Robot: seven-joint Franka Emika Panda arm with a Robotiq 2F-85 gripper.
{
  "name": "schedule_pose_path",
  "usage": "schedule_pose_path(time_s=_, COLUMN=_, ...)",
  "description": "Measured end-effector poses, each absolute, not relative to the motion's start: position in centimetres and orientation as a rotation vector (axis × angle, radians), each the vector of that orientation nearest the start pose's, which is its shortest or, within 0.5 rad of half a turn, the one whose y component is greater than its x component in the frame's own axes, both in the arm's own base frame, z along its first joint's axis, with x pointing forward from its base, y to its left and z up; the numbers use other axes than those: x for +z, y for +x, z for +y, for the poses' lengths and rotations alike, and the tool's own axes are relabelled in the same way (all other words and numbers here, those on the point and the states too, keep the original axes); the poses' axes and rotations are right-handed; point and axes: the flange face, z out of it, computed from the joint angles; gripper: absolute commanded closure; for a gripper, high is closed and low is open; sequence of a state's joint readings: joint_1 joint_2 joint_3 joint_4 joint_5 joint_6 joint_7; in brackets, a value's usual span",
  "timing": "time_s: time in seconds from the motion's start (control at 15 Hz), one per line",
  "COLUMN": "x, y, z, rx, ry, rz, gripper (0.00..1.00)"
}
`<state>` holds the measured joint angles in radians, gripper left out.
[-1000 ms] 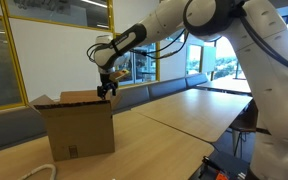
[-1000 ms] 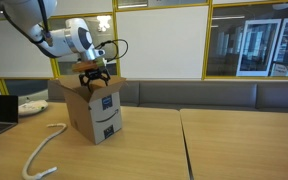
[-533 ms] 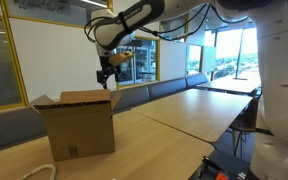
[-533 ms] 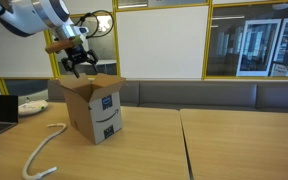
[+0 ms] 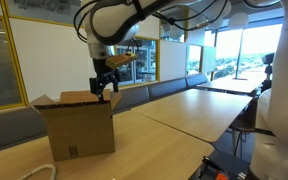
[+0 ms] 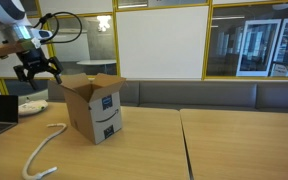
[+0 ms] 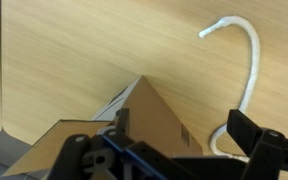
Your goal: Put the objects on the table into the box.
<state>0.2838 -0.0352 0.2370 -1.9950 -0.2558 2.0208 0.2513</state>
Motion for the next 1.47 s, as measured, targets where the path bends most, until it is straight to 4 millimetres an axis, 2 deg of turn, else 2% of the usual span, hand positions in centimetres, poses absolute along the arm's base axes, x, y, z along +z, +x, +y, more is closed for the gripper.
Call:
schedule_pose_path(time_s=0.27, x=45.1, y=45.7, z=29.5, rx=-0.259, ry=-3.209, rz=-0.72, gripper=0.0)
schedule_pose_path(time_s=0.47, x=41.6, y=45.1, z=30.4, rx=-0.265, ry=-3.173, rz=-0.756, gripper=0.0)
schedule_pose_path(time_s=0.73, x=35.9, y=45.7, z=31.9, rx=-0.197, ry=-3.131, rz=-0.799, gripper=0.0)
schedule_pose_path(time_s=1.13, x=28.4, y=46.2, z=36.8, rx=-0.04, ry=-3.089, rz=-0.925, gripper=0.0)
schedule_pose_path(time_s=1.27, x=26.1, y=47.1, z=37.8, rx=0.013, ry=-3.083, rz=-0.935, gripper=0.0)
schedule_pose_path(time_s=1.47, x=23.0, y=49.1, z=38.0, rx=0.09, ry=-3.09, rz=-0.929, gripper=0.0)
